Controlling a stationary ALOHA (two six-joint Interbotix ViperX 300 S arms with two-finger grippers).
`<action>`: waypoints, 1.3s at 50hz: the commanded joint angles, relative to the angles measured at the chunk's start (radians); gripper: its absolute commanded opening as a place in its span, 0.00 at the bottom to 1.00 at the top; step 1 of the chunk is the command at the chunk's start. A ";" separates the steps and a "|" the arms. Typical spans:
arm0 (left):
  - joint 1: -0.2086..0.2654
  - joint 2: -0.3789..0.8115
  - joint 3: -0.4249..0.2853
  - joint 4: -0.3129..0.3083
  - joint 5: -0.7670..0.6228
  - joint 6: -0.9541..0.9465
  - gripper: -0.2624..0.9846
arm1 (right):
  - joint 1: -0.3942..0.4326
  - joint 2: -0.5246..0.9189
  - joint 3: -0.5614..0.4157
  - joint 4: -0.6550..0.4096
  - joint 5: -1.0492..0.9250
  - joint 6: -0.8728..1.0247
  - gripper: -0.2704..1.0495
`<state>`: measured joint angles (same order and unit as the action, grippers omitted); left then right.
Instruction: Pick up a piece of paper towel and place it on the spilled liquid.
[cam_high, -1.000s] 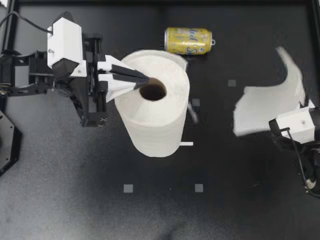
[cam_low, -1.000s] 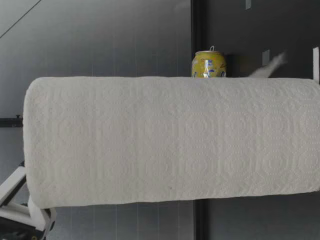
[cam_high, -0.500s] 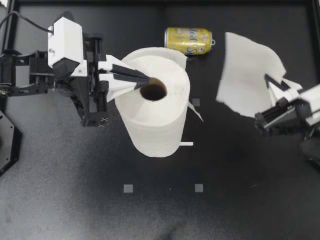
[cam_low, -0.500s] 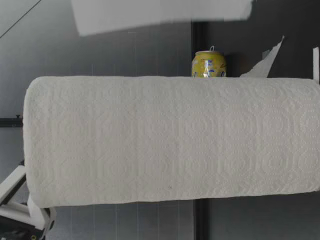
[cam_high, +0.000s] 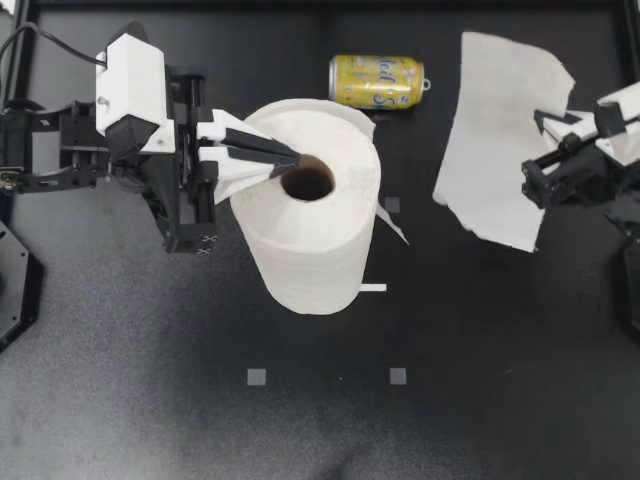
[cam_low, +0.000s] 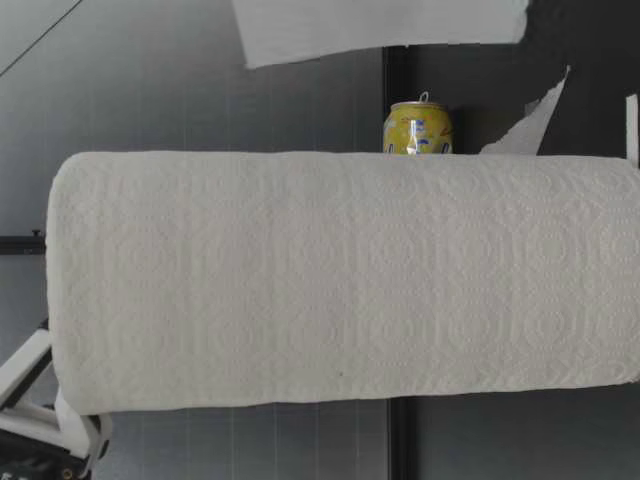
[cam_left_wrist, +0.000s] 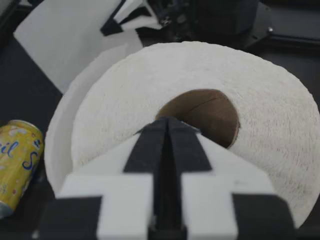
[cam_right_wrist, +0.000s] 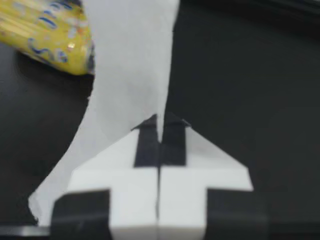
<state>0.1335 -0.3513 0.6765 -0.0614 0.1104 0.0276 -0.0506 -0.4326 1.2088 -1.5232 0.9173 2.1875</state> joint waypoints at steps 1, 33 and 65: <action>0.006 0.052 0.018 -0.002 0.005 -0.005 0.26 | -0.054 0.023 -0.005 -0.026 -0.018 0.002 0.11; -0.034 -0.054 0.048 0.005 -0.092 0.009 0.26 | -0.255 0.327 -0.121 -0.135 -0.095 0.003 0.11; -0.034 -0.123 0.072 0.009 -0.179 0.048 0.26 | -0.388 0.485 -0.267 -0.218 -0.190 0.000 0.11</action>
<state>0.0997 -0.4510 0.7731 -0.0537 -0.0537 0.0721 -0.4310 0.0537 0.9695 -1.7349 0.7286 2.1890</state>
